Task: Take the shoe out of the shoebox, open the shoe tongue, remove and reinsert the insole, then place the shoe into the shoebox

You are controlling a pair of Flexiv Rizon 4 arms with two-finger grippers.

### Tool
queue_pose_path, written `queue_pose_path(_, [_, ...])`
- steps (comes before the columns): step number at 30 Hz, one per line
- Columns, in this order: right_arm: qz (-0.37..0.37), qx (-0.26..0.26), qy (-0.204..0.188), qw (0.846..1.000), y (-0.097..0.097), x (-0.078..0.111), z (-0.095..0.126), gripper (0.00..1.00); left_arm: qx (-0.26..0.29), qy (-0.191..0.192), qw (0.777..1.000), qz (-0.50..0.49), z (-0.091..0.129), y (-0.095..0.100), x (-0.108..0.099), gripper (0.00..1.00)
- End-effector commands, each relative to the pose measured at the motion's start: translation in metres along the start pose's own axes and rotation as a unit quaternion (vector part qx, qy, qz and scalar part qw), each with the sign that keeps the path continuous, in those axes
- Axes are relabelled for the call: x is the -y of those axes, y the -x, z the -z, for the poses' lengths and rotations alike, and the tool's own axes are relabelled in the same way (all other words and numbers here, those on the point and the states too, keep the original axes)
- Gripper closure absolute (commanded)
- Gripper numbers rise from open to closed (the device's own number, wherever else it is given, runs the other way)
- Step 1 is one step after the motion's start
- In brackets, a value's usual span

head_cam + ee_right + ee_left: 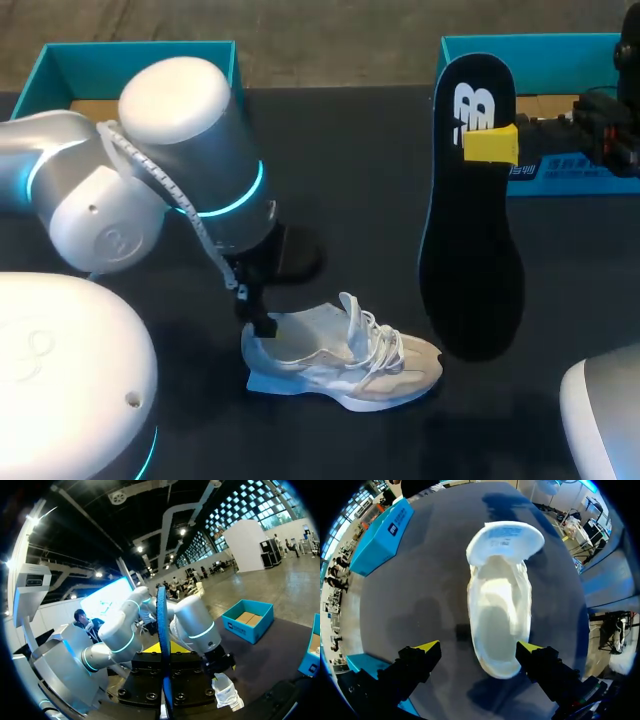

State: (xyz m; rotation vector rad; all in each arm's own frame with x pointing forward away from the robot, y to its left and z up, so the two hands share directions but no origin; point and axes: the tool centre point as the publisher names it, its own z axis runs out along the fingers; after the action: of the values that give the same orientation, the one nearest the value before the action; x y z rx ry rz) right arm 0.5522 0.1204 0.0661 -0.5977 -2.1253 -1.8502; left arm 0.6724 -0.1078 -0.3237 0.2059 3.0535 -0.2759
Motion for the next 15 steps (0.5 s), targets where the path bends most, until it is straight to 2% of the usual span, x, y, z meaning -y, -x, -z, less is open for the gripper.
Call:
queue_pose_path(1, [-0.001,-0.001,-0.005,1.000,0.002,-0.005,-0.003,1.00,-0.005,0.009,1.000,0.000,-0.020,0.012,0.023,0.00])
queue_pose_path(7, [-0.001,-0.001,-0.005,1.000,0.002,-0.005,-0.003,1.00,0.004,0.013,1.000,0.009,-0.033,0.023,0.038,0.00])
queue_pose_path(15, [-0.001,-0.001,-0.005,1.000,0.002,-0.005,-0.003,1.00,-0.016,0.004,1.000,0.024,-0.054,0.033,0.049,0.00])
